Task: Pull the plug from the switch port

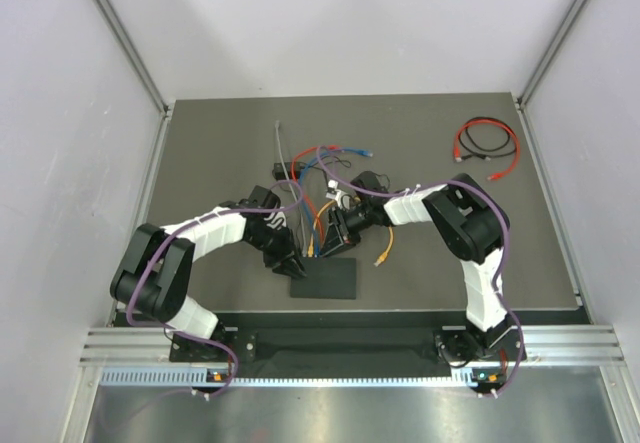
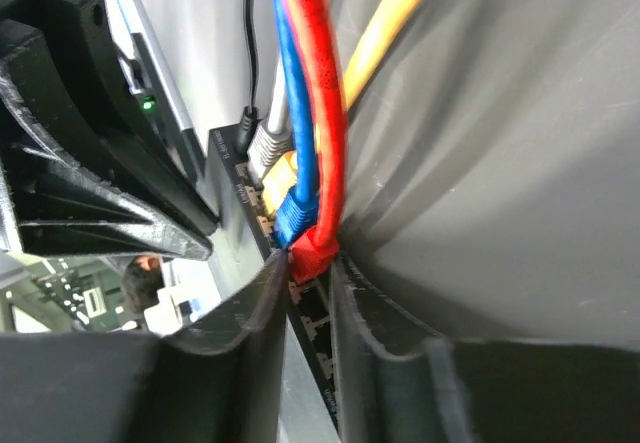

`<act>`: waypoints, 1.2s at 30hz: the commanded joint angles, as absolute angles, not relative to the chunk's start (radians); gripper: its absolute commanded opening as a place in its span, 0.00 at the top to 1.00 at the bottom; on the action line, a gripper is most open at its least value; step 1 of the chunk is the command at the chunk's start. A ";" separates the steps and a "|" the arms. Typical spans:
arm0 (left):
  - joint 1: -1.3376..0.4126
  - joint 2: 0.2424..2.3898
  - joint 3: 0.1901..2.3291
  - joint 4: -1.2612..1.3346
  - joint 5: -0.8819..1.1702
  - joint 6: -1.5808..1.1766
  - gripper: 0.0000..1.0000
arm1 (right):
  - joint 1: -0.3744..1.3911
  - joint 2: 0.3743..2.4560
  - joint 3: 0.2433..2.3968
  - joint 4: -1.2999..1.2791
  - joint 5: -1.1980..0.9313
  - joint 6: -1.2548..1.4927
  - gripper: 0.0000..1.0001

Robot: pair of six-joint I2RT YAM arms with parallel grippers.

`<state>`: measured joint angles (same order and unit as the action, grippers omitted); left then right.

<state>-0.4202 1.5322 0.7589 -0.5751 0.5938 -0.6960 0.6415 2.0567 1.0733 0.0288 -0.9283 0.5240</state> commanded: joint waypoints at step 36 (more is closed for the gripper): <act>-0.430 1.597 0.785 -0.592 0.528 -0.672 0.77 | 0.663 1.888 1.075 0.006 -0.379 0.437 1.00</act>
